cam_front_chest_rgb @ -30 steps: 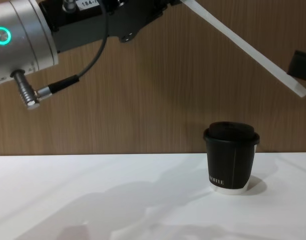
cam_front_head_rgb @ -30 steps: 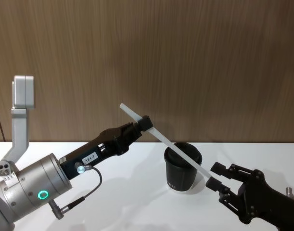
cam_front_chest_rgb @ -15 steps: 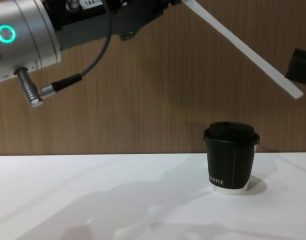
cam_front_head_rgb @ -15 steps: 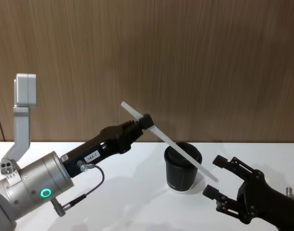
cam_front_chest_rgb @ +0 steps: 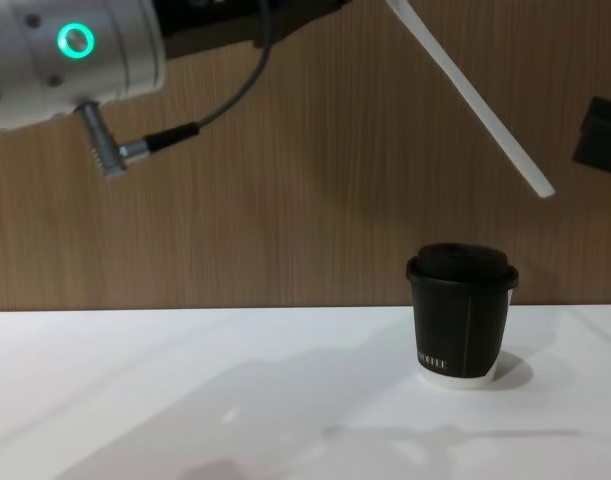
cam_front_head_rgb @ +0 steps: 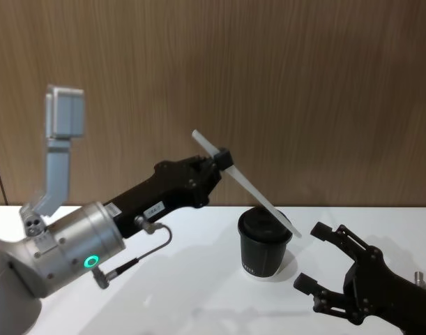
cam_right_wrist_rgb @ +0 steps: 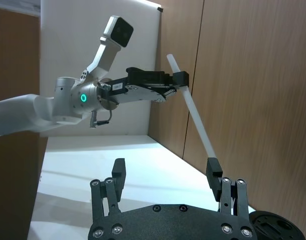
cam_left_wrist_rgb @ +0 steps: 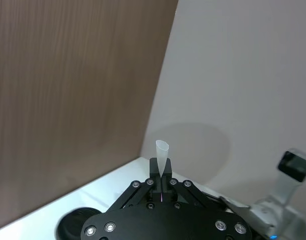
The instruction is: Pick up the straw with one hand, pass it to the other hand, and insert it into the cup.
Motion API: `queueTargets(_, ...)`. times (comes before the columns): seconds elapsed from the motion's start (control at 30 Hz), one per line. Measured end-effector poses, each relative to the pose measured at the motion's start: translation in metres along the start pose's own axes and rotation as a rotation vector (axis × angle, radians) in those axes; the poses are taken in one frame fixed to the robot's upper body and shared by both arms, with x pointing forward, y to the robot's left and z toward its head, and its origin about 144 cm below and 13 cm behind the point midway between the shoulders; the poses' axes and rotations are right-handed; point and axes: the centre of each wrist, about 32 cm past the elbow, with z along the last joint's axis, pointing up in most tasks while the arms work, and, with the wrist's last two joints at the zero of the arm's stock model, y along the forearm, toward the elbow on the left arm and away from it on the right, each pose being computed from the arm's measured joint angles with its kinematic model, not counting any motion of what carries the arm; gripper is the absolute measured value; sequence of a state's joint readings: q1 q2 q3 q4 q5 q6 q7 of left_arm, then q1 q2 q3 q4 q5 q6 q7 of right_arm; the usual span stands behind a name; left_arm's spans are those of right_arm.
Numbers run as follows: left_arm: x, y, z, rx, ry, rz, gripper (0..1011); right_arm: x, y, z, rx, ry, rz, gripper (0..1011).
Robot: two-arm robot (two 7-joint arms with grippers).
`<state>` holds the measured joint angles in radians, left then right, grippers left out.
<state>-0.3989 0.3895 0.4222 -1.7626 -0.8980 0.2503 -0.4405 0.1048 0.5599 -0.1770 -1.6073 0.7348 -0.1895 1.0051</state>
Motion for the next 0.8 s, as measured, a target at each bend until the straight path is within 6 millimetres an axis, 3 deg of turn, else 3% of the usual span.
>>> queueTargets(0.8, -0.021, -0.057, 0.028, 0.102, -0.393, 0.141, 7, 0.0, 0.0, 0.0, 0.0, 0.0, 0.0, 1001)
